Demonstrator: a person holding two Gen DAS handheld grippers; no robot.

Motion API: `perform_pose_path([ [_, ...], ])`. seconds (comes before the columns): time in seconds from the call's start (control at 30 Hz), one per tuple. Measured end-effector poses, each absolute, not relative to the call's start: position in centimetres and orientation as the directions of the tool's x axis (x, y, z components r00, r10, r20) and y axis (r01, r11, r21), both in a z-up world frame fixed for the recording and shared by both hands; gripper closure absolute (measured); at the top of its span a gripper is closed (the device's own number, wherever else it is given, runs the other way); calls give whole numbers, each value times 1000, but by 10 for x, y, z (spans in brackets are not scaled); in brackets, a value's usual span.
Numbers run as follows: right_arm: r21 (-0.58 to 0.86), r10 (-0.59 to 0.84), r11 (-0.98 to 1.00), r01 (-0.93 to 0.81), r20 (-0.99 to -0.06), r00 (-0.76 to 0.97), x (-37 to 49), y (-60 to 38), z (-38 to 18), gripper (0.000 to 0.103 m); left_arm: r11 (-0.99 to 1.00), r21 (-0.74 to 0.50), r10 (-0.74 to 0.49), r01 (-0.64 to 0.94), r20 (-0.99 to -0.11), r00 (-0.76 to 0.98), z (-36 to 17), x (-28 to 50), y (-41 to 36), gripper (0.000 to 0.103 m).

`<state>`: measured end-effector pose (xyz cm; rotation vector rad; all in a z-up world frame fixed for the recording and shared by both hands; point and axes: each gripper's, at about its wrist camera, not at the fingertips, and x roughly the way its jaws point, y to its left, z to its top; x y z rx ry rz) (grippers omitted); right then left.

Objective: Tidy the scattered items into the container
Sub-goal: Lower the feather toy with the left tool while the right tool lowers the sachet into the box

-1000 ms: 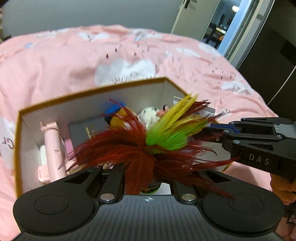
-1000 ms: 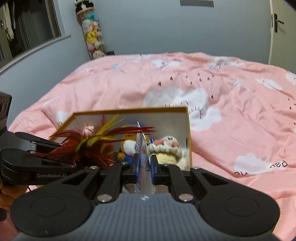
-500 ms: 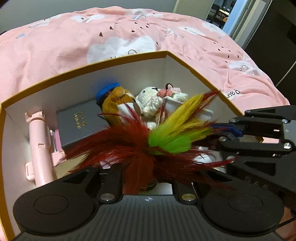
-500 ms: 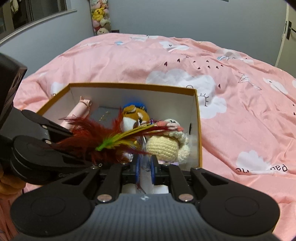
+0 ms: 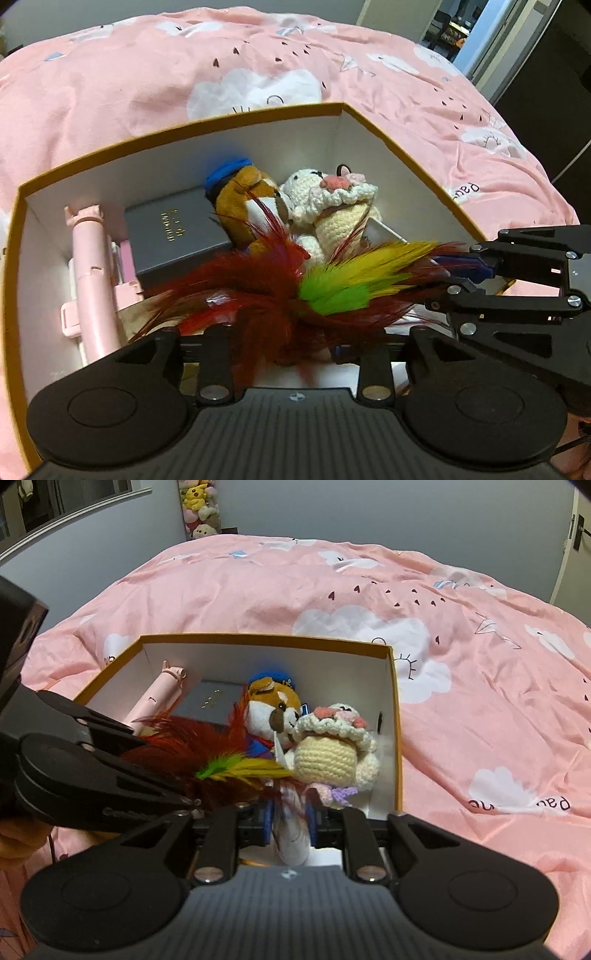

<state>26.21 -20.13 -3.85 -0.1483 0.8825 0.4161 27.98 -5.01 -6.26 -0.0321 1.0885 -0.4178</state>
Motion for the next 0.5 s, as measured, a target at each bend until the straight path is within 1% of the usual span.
perform_pose_path([
  [0.03, 42, 290, 911, -411, -773, 564, 261, -201, -37, 80, 920, -229, -348, 317, -849, 397, -60, 278, -49, 49],
  [0.07, 41, 289, 911, -411, -772, 566, 259, -201, -36, 79, 919, -228, -351, 322, -845, 403, -56, 275, -49, 48],
  [0.2, 34, 287, 914, -405, -758, 586, 250, -202, -27, 74, 920, -211, -347, 331, -831, 434, -42, 263, -48, 48],
  [0.33, 33, 285, 921, -387, -734, 616, 240, -205, -14, 72, 926, -195, -338, 322, -807, 484, -23, 249, -42, 48],
  [0.5, 50, 288, 935, -351, -685, 669, 227, -208, 5, 68, 950, -166, -295, 264, -756, 584, 3, 231, -27, 48],
])
